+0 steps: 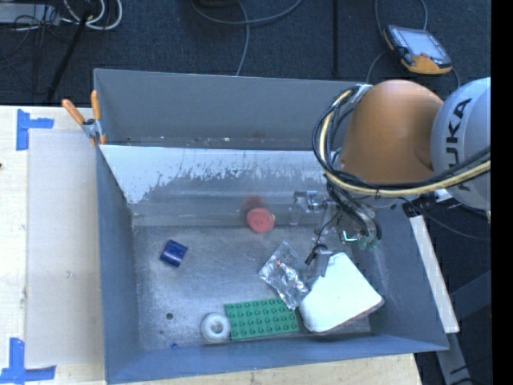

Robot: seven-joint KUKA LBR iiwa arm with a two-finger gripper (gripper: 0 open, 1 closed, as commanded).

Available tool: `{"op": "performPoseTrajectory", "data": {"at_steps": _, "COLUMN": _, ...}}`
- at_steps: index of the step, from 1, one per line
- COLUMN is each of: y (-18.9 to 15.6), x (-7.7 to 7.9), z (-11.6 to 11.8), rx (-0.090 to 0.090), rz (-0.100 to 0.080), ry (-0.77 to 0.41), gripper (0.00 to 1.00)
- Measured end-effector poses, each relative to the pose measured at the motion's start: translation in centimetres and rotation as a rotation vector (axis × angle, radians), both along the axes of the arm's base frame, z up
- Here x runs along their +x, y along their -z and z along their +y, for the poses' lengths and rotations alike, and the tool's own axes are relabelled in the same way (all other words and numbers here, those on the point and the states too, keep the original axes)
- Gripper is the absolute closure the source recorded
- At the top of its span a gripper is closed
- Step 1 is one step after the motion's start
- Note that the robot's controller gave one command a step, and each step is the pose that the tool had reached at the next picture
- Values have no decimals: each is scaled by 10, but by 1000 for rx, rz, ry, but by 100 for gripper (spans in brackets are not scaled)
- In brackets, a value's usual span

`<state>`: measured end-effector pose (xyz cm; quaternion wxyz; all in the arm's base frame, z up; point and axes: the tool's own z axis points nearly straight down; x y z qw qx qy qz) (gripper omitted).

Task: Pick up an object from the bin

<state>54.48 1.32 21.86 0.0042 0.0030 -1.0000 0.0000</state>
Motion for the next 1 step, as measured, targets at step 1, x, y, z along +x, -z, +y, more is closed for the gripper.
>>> {"op": "performPoseTrajectory", "data": {"at_steps": 1, "y": 153, "x": -38, "z": 2, "rx": 2, "rz": -1, "ry": -162, "gripper": 0}}
